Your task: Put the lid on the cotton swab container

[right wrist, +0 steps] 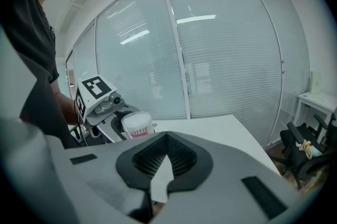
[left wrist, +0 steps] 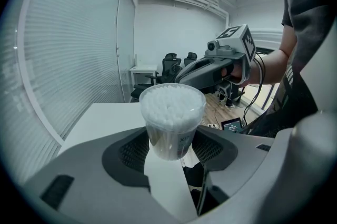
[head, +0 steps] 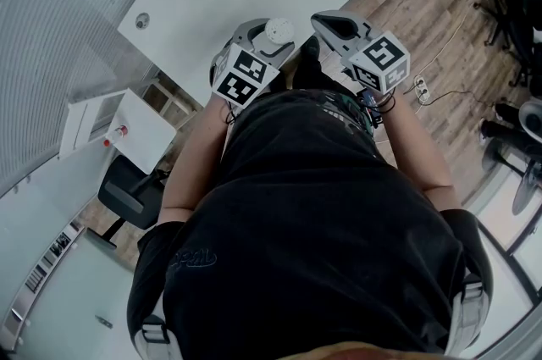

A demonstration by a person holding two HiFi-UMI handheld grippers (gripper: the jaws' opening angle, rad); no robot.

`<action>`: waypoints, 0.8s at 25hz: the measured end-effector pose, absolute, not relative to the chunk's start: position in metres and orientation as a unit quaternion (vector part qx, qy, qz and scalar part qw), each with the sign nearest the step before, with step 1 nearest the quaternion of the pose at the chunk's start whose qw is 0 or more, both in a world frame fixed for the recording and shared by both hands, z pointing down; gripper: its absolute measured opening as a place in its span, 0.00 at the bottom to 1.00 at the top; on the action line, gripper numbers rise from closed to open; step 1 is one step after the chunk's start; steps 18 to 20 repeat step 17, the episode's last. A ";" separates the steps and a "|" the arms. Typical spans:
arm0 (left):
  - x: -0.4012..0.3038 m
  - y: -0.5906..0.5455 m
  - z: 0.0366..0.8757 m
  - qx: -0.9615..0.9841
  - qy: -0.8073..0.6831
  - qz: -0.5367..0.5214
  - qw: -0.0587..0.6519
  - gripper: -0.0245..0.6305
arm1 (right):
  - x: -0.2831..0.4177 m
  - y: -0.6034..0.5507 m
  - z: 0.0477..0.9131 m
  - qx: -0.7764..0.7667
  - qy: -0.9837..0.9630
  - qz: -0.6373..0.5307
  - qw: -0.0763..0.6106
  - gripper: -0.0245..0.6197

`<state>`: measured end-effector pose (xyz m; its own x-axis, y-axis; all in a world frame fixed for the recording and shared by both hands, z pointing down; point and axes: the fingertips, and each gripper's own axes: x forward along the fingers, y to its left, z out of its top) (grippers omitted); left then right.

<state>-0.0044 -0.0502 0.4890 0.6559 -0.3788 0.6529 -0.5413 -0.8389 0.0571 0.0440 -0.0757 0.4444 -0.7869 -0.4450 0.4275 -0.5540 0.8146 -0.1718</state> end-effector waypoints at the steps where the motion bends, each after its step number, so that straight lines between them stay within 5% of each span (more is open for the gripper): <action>1: -0.004 -0.050 0.489 0.902 -0.254 0.327 0.124 0.44 | 0.044 -0.076 0.444 0.269 -0.934 0.145 0.186 0.07; 20: -0.008 -0.041 0.483 0.907 -0.249 0.318 0.119 0.44 | 0.041 -0.072 0.440 0.280 -0.932 0.148 0.179 0.07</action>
